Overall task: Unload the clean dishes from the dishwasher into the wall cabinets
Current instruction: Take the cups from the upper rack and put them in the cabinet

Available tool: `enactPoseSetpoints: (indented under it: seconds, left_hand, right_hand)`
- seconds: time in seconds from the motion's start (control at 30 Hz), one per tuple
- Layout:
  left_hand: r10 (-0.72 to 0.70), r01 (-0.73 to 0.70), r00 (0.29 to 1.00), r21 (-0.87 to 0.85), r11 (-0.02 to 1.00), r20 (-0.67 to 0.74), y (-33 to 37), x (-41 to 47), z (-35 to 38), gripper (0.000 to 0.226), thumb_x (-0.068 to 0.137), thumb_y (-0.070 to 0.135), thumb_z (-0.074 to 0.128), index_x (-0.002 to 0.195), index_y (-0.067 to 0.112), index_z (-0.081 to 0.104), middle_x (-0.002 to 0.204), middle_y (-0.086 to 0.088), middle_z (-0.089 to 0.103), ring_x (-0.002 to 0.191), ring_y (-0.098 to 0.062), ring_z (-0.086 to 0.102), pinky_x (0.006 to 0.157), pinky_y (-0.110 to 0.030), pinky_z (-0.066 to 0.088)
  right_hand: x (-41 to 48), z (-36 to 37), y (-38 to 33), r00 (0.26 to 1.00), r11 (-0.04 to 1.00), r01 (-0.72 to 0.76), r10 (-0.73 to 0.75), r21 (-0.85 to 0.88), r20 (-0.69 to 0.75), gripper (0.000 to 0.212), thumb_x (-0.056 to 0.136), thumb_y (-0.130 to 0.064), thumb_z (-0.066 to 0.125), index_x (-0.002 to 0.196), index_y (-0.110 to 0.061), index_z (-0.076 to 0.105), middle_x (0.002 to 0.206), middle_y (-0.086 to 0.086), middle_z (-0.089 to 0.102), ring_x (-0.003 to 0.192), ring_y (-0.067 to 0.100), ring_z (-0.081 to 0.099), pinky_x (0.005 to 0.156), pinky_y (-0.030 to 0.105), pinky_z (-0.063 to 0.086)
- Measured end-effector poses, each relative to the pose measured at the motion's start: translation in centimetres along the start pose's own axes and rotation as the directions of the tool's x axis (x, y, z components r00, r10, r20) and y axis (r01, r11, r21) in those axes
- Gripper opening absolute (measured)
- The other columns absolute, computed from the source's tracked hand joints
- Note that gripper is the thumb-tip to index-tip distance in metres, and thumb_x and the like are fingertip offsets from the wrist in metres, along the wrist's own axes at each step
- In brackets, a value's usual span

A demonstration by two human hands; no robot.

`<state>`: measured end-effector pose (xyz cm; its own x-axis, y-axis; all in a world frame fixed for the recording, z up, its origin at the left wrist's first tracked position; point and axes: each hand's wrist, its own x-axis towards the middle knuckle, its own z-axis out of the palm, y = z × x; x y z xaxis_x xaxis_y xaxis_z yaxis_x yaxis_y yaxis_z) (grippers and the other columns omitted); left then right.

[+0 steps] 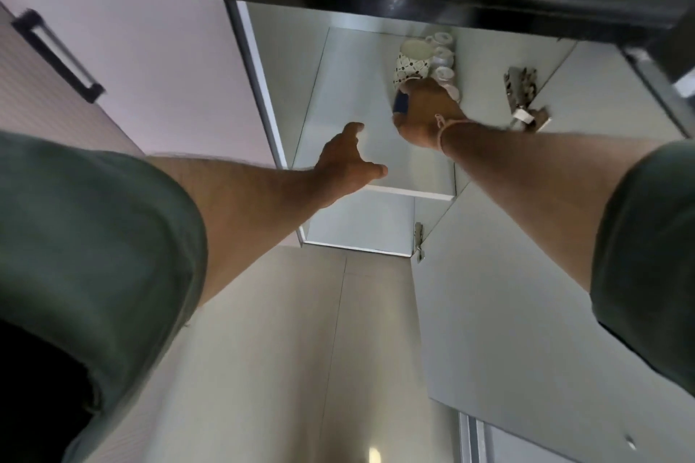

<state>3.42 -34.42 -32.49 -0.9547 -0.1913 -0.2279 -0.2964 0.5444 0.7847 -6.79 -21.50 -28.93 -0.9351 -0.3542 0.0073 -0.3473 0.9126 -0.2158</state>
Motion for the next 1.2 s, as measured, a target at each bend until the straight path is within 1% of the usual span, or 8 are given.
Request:
enactPoseSetpoints:
  seconds: [0.27,0.43,0.6,0.67,0.8,0.9,1.07,1.2]
  left_hand:
    - [0.045,-0.045,0.999,0.034,0.998,0.021,3.7,-10.8,-3.6,0.087,0.078,0.031,0.082,0.15,0.022,0.033,0.147,-0.007,0.046,0.127,-0.024,0.051,0.101,-0.033,0.047]
    - [0.12,-0.122,0.993,0.08,0.989,0.018,7.5,-18.6,-4.2,0.081,0.083,0.032,0.078,0.149,0.02,0.033,0.145,-0.007,0.046,0.127,-0.025,0.05,0.102,-0.033,0.046]
    - [0.176,-0.177,0.984,0.072,0.982,0.028,11.6,-24.7,-2.5,0.075,0.086,0.035,0.073,0.148,0.021,0.034,0.143,-0.005,0.048,0.124,-0.022,0.051,0.098,-0.03,0.046]
    - [0.23,-0.23,0.973,0.075,0.97,0.011,13.5,-26.8,-1.2,0.065,0.09,0.037,0.069,0.145,0.02,0.04,0.143,-0.005,0.051,0.126,-0.022,0.052,0.1,-0.03,0.045]
    - [0.371,-0.365,0.927,0.096,0.926,-0.059,18.0,-30.7,1.4,0.044,0.097,0.035,0.06,0.136,0.015,0.053,0.136,-0.004,0.06,0.12,-0.021,0.059,0.095,-0.026,0.047]
    - [0.437,-0.425,0.894,0.124,0.897,-0.096,22.0,-32.9,3.9,0.035,0.098,0.032,0.058,0.128,0.012,0.06,0.126,-0.003,0.065,0.112,-0.019,0.062,0.092,-0.027,0.051]
    - [0.49,-0.468,0.861,0.167,0.868,-0.134,28.1,-35.7,9.4,0.026,0.096,0.03,0.058,0.112,0.011,0.067,0.108,-0.004,0.07,0.096,-0.018,0.065,0.084,-0.034,0.056]
    - [0.488,-0.478,0.873,0.185,0.859,-0.013,31.7,-36.4,14.4,0.032,0.095,0.032,0.061,0.12,0.012,0.062,0.115,-0.005,0.067,0.097,-0.016,0.061,0.077,-0.026,0.048]
  right_hand:
    - [-10.2,-6.6,-2.5,0.999,0.997,-0.034,0.035,0.065,-0.018,0.045,0.089,-0.03,0.058,0.131,-0.014,0.051,0.13,0.012,0.054,0.117,0.031,0.055,0.097,0.04,0.049]
    - [-18.7,-11.7,-3.3,0.995,0.994,-0.075,0.08,0.074,-0.064,0.046,0.091,-0.021,0.057,0.136,-0.015,0.049,0.134,0.01,0.052,0.119,0.029,0.052,0.094,0.036,0.044]
    - [-26.9,-16.1,-2.9,0.99,0.991,-0.098,0.107,0.091,-0.09,0.054,0.095,-0.024,0.058,0.145,-0.017,0.04,0.146,0.008,0.044,0.131,0.027,0.044,0.107,0.038,0.038]
    - [-29.9,-17.7,-2.1,0.989,0.994,-0.076,0.086,0.08,-0.122,0.048,0.097,-0.026,0.056,0.142,-0.017,0.044,0.143,0.007,0.047,0.129,0.026,0.046,0.105,0.037,0.039]
    - [-34.9,-20.5,0.6,0.974,0.993,-0.061,0.082,0.105,-0.211,0.032,0.097,-0.026,0.053,0.126,-0.015,0.055,0.128,0.006,0.056,0.116,0.024,0.054,0.094,0.033,0.043]
    - [-38.2,-22.6,4.6,0.97,0.992,-0.075,0.096,0.1,-0.224,0.024,0.094,-0.027,0.05,0.113,-0.014,0.059,0.117,0.007,0.06,0.105,0.025,0.058,0.087,0.036,0.048]
    - [-43.3,-25.2,12.3,0.977,0.99,-0.117,0.129,0.082,-0.171,0.032,0.094,-0.025,0.052,0.122,-0.011,0.057,0.123,0.012,0.06,0.111,0.029,0.056,0.089,0.034,0.044]
    - [-45.0,-25.9,17.9,0.969,0.977,-0.188,0.202,0.105,-0.143,0.028,0.093,-0.025,0.053,0.117,-0.011,0.059,0.117,0.01,0.063,0.104,0.026,0.059,0.089,0.038,0.05]
